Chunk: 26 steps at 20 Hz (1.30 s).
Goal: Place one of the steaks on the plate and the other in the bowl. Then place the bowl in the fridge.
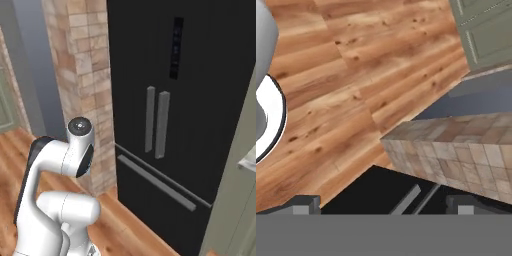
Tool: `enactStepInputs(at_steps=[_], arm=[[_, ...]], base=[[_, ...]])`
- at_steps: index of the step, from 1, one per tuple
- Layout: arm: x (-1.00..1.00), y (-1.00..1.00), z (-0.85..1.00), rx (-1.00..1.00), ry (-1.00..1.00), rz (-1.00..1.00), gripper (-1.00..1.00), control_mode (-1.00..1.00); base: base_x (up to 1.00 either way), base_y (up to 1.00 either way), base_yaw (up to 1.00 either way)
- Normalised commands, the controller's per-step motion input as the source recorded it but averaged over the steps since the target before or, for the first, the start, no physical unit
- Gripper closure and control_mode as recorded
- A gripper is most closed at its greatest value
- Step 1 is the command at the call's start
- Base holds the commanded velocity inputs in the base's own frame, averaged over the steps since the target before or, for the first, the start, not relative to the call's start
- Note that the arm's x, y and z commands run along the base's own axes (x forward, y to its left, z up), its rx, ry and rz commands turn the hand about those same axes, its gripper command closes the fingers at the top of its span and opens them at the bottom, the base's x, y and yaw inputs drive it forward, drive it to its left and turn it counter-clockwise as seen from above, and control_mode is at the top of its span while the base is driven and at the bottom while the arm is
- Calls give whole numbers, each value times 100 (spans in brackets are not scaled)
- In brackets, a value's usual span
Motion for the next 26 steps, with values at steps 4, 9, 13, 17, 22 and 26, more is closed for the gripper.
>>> enactStepInputs(at_steps=[4,9,13,17,22,26], arm=[[0,0,0,0,0,0,-100,100],[0,0,0,0,0,0,-100,100],[0,0,0,0,0,0,-100,100],[0,0,0,0,0,0,-100,100],[0,0,0,0,0,0,-100,100],[0,0,0,0,0,0,-100,100]], base=[[40,17,-31],[16,37,-31],[28,41,-31],[35,27,-31],[30,26,-33],[30,23,-33]])
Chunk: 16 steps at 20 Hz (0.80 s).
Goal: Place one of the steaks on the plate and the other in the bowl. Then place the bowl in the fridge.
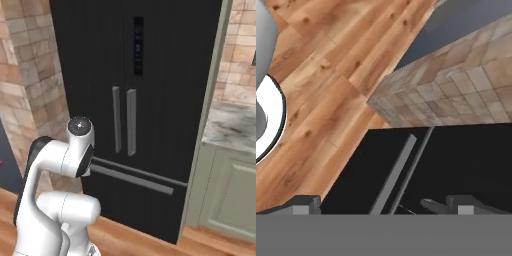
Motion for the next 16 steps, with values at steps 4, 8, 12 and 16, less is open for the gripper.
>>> enactStepInputs(at_steps=[4,8,12,16], arm=[[0,0,0,0,0,0,-100,100],[0,0,0,0,0,0,-100,100],[0,0,0,0,0,0,-100,100],[0,0,0,0,0,0,-100,100]], base=[[23,20,-34],[17,25,-34],[18,29,-29],[21,31,-23]])
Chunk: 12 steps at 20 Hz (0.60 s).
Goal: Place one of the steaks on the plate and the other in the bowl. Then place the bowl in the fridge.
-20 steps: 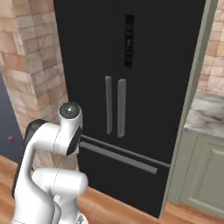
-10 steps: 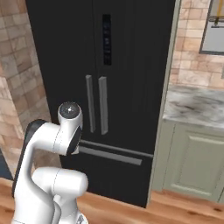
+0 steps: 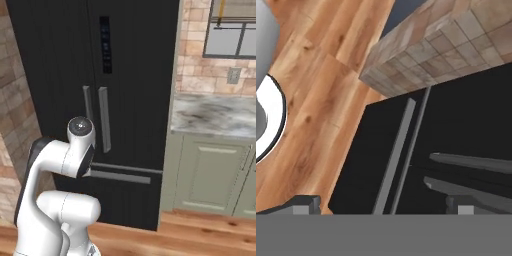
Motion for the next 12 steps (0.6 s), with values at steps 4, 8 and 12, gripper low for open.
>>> enactStepInputs(at_steps=[4,8,12], arm=[[0,0,0,0,0,0,-100,100],[0,0,0,0,0,0,-100,100],[0,0,0,0,0,0,-100,100]], base=[[29,35,-17],[38,36,-11],[37,38,-6]])
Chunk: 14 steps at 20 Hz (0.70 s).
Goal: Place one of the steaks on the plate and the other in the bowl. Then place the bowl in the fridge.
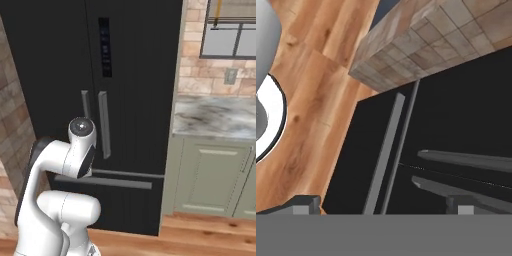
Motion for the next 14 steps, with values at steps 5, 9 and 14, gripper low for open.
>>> enactStepInputs(at_steps=[5,9,14], arm=[[0,0,0,0,0,0,-100,100],[-12,35,5,-18,-9,4,-100,-100],[-48,23,0,-23,-25,14,-100,-100]], base=[[14,36,-3],[0,0,0],[0,0,0]])
